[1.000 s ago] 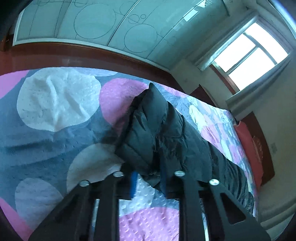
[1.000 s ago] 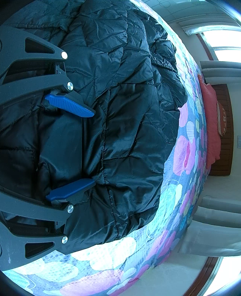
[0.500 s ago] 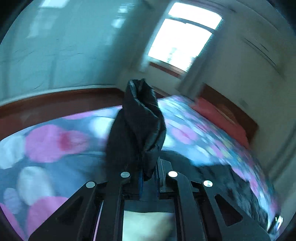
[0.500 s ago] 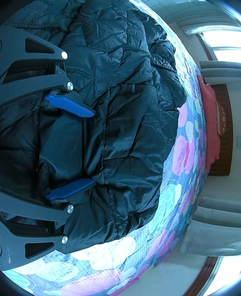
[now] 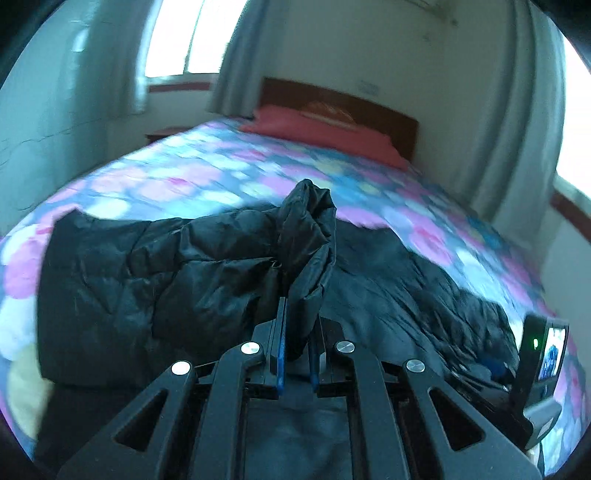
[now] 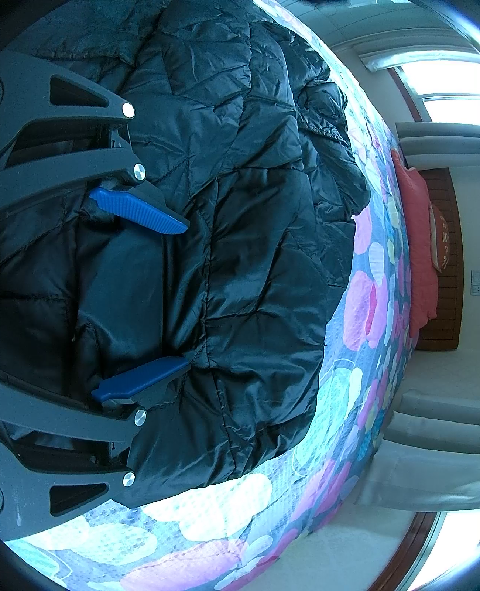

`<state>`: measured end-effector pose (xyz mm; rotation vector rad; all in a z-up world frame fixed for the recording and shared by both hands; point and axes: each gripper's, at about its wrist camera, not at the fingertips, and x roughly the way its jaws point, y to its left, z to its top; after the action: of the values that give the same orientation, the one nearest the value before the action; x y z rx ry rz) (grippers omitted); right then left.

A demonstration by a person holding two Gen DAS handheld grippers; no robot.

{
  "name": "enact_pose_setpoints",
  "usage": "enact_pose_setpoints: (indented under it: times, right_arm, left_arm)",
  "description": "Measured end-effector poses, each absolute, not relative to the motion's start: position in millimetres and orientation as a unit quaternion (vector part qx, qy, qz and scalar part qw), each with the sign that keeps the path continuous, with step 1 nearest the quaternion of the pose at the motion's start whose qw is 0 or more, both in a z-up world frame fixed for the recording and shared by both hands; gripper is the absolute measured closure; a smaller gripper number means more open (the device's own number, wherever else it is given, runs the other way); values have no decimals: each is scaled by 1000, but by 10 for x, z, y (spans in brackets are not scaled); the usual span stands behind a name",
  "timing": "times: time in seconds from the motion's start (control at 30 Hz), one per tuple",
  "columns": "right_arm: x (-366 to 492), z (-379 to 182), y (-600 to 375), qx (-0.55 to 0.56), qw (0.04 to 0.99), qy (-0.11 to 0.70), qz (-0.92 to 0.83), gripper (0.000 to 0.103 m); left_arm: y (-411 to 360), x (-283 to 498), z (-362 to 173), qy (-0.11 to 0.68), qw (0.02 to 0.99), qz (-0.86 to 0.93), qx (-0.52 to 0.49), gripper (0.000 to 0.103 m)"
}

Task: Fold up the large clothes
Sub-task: 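Fold the held sleeve across the jacket body and open the left tool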

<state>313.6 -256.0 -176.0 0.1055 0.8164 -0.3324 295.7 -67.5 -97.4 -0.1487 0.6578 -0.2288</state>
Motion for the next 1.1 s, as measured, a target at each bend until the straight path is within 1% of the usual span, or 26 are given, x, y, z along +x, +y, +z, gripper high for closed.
enact_pose_setpoints:
  times: [0.1, 0.17, 0.2, 0.23, 0.27, 0.3, 0.33, 0.37, 0.4, 0.53, 0.7, 0.8, 0.93, 0.97, 1.0, 1.03, 1.07, 1.1]
  right_arm:
    - [3137, -1748, -2562, 53, 903, 395, -159, 34]
    - [3145, -1734, -2575, 54, 903, 396, -158, 33]
    - [3149, -1722, -2588, 56, 903, 396, -156, 33]
    - [3153, -1710, -2603, 57, 903, 396, -154, 33]
    - [3158, -1696, -2624, 58, 903, 397, -151, 31]
    - [3159, -1680, -2631, 59, 904, 398, -149, 29]
    - [3156, -1671, -2614, 57, 903, 398, -149, 28]
    - [3143, -1656, -2603, 55, 903, 398, -150, 27]
    - [3126, -1624, -2592, 54, 903, 398, -151, 27]
    - [3018, -1448, -2446, 72, 911, 383, -132, 27]
    - [3078, -1259, -1975, 79, 920, 377, -73, 26]
    - [3284, -1263, -1714, 98, 917, 386, -33, 26]
    - [3549, -1402, -1400, 95, 909, 406, -16, 26]
    - [3619, -1452, -1333, 93, 905, 415, -9, 28]
    - [3638, -1485, -1285, 89, 903, 420, -7, 35]
    - [3669, -1510, -1222, 83, 902, 424, 2, 59]
    - [3667, -1509, -1187, 79, 902, 424, 4, 75]
    - [3663, -1476, -1169, 75, 905, 418, 6, 81]
  left_arm:
    - [-982, 2948, -1129, 354, 924, -137, -52, 94]
    - [-1074, 2951, -1190, 367, 919, -138, -34, 89]
    - [-1118, 2934, -1191, 367, 920, -138, -22, 84]
    - [-1113, 2893, -1196, 365, 920, -140, -20, 75]
    - [-1097, 2849, -1154, 362, 920, -149, -25, 68]
    - [-1096, 2813, -1127, 359, 920, -153, -29, 54]
    - [-1068, 2752, -1081, 353, 922, -157, -38, 44]
    - [-1012, 2700, -1042, 349, 923, -159, -43, 42]
    - [-983, 2643, -999, 344, 923, -163, -50, 40]
    - [-728, 2438, -867, 333, 930, -150, -49, 40]
    - [-203, 2256, -837, 322, 943, -86, -28, 40]
    - [194, 2223, -869, 320, 946, -45, -37, 40]
    - [644, 2233, -960, 328, 943, 1, -57, 40]
    - [750, 2238, -989, 331, 941, 10, -62, 40]
    - [806, 2239, -1007, 333, 941, 15, -65, 40]
    - [858, 2246, -1023, 334, 940, 19, -66, 40]
    - [884, 2248, -1032, 335, 940, 22, -65, 40]
    - [918, 2258, -1037, 335, 940, 26, -64, 40]
